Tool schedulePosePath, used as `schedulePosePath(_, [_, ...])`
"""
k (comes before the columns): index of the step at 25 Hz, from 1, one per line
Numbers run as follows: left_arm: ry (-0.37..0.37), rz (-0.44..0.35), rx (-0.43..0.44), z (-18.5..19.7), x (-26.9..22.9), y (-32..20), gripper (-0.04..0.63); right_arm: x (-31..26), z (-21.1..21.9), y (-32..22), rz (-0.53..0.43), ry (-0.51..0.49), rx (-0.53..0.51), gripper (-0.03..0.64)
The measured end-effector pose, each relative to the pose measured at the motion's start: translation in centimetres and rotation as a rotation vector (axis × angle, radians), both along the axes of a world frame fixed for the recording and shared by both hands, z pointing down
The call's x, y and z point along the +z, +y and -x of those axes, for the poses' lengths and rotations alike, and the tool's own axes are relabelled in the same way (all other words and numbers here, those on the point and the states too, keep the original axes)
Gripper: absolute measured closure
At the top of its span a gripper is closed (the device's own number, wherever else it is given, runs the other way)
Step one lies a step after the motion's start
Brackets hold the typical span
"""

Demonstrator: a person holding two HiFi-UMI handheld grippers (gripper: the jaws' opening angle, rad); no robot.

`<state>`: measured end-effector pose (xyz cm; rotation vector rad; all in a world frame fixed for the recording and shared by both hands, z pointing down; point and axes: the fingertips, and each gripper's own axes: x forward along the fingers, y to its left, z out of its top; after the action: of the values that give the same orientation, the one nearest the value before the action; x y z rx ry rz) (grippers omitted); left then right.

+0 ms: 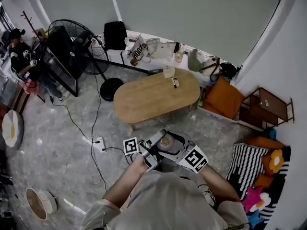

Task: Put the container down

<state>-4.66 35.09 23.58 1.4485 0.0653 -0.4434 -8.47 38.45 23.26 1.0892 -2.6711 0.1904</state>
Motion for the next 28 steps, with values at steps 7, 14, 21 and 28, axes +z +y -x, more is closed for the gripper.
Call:
schedulePosePath(7, [0.003, 0.027, 0.039, 0.7, 0.9, -8.9, 0.255, 1.1, 0.6, -9.1, 0.025, 0.008, 0.049, 0.241])
schedulePosePath(14, [-0.012, 0.045, 0.067, 1.1, 1.8, -14.9, 0.255, 2.1, 1.1, -15.2, 0.055, 0.004, 0.074, 0.239])
schedulePosePath(21, [-0.027, 0.079, 0.047, 0.0, 3.1, -18.8, 0.255, 2.9, -0.2, -19.0, 0.082, -0.014, 0.063, 0.241])
schedulePosePath(28, [-0.057, 0.089, -0.02, -2.0, 5.2, -22.9, 0.255, 5.0, -2.3, -23.0, 0.114, -0.021, -0.038, 0.241])
